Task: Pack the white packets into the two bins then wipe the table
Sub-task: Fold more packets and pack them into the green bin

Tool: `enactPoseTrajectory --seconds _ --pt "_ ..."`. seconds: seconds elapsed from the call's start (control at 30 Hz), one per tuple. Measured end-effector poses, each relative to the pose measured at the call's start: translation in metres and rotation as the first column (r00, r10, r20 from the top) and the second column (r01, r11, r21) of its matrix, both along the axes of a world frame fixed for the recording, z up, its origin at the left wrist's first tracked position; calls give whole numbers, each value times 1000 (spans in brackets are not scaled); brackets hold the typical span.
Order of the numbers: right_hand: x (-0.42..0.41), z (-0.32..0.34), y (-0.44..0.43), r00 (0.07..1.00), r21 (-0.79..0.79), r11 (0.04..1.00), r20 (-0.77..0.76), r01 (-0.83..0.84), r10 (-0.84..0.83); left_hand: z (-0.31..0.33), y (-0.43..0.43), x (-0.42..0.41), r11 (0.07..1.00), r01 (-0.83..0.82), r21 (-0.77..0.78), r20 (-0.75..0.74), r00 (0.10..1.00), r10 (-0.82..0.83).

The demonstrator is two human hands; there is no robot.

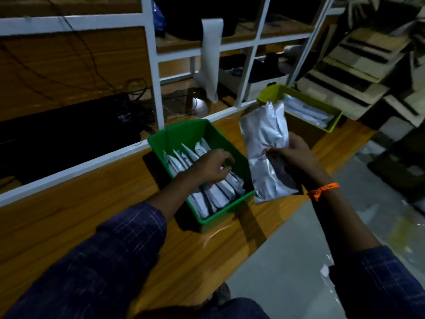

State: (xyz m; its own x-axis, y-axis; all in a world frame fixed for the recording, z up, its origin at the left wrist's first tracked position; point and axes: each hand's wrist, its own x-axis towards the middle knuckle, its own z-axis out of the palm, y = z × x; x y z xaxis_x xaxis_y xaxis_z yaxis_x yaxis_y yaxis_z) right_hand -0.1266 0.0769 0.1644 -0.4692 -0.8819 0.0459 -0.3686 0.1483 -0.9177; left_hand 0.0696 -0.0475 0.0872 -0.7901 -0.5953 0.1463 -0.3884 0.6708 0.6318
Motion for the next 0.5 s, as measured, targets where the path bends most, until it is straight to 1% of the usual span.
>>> enactPoseTrajectory --seconds 0.03,0.07,0.1,0.17,0.2,0.27,0.33,0.4,0.43,0.5 --pt "-12 0 -1 998 37 999 -58 -17 19 -7 -8 -5 993 86 -77 108 991 -77" --pt "-21 -3 -2 994 75 996 -97 -50 57 -13 -13 -8 982 145 -120 209 971 -118" --pt "-23 -6 -3 986 107 989 -119 -102 114 -20 -18 -12 969 183 -168 277 952 -131" --pt "-22 -12 -11 967 138 971 -144 -192 212 -32 -23 -16 951 209 -228 385 917 -109" --pt "-21 -15 -17 953 149 963 -171 -225 249 -34 -23 -14 944 226 -242 457 885 -95" --pt "-15 -18 -33 922 188 949 -250 -252 294 -40 -24 -8 925 255 -280 564 824 -57" --pt "-7 -18 -51 882 229 937 -335 -264 331 -36 -24 -2 913 286 -290 633 773 -41" --pt "8 -14 -69 850 253 924 -378 -286 367 -38 -30 4 909 303 -285 667 744 -39" --pt "16 -11 -77 839 250 920 -388 -302 381 -42 -36 7 901 315 -298 672 740 -36" --pt "32 -5 -92 835 195 917 -380 -347 397 -44 -45 18 868 355 -348 685 728 -23"
